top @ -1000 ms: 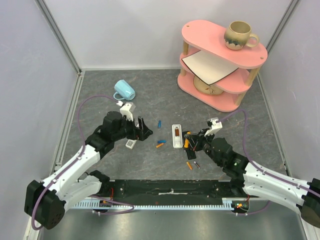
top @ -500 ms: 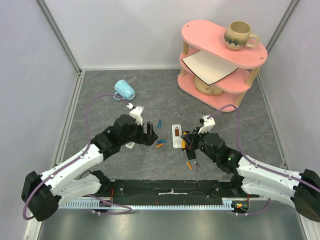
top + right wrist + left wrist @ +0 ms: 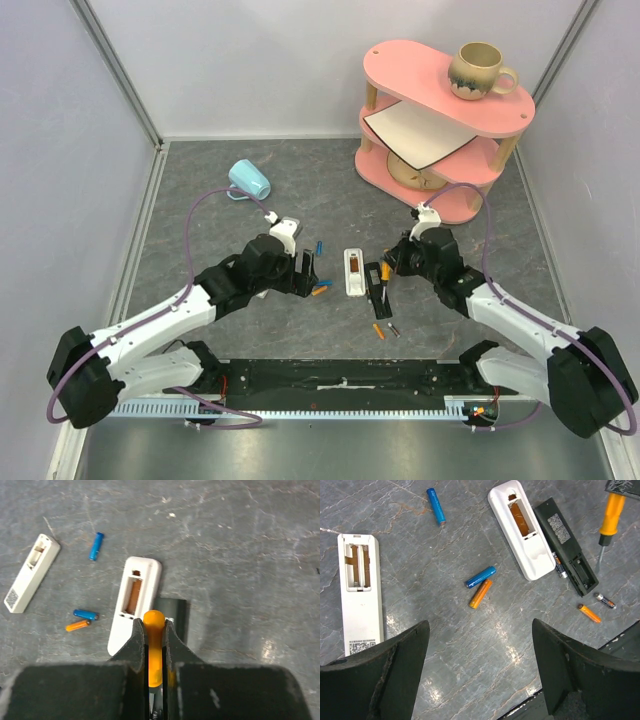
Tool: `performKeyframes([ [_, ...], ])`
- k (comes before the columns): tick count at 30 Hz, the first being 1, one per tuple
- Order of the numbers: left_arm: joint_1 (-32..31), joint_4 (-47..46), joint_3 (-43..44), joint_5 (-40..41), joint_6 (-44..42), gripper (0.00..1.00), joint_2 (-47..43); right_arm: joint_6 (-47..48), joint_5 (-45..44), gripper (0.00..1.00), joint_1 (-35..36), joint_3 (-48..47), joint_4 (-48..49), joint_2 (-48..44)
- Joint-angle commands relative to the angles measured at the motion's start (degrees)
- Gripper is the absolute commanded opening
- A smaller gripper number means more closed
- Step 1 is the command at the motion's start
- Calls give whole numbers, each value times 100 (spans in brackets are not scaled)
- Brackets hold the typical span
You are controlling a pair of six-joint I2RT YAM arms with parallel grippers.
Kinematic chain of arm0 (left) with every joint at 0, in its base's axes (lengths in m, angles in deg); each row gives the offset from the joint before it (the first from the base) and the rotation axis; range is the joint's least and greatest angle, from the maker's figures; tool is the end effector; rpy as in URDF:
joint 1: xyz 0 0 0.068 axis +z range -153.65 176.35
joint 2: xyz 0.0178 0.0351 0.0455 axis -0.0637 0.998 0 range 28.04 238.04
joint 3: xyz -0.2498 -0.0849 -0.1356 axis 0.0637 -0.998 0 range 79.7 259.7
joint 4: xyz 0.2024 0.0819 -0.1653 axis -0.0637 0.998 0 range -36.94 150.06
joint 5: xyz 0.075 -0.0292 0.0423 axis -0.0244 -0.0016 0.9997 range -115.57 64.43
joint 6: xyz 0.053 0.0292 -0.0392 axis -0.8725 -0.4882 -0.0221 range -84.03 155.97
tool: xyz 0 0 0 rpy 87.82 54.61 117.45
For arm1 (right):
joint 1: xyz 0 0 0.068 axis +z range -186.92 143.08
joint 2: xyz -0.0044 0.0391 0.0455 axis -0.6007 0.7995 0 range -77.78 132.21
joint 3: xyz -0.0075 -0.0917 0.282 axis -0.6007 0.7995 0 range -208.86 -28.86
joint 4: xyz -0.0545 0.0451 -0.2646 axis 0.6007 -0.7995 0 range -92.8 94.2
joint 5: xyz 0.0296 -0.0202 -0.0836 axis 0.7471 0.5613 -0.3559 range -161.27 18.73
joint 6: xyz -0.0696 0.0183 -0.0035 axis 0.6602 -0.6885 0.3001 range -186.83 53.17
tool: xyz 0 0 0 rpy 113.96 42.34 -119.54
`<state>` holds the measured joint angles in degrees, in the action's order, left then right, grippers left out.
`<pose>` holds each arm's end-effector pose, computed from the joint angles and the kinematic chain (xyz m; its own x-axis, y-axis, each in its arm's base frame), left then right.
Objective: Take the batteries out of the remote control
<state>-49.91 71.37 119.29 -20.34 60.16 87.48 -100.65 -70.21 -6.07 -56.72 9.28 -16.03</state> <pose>0.1709 -0.1706 0.2483 -0.6641 0.1039 -0.7403 0.4361 0.8582 -0.2708 0.2126 0.1282 0.2091 -0.6370 0.2679 -0.7229 -0.2070 0.8438 0.4951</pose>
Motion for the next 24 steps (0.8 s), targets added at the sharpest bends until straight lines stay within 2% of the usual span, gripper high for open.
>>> performKeyframes([
  [1, -41, 59, 207, 232, -28, 88, 120, 341, 667, 0, -509, -326, -499, 187],
  [8, -50, 77, 163, 215, -1, 88, 349, 613, 616, 0, -1177, -396, -956, 548],
  [11, -59, 77, 154, 197, -1, 88, 437, 710, 291, 0, -1213, -501, -1237, 776],
  [17, -59, 68, 171, 189, -10, 88, 577, 772, 202, 3, -1222, -616, -1369, 1233],
  [19, -67, 85, 180, 188, -19, 88, 595, 772, 175, 7, -1213, -633, -1369, 1286],
  [22, -67, 94, 198, 197, -37, 88, 612, 772, 131, 20, -1213, -633, -1378, 1216],
  [24, -67, 94, 198, 197, -37, 88, 613, 781, 123, 32, -1213, -624, -1361, 1102],
])
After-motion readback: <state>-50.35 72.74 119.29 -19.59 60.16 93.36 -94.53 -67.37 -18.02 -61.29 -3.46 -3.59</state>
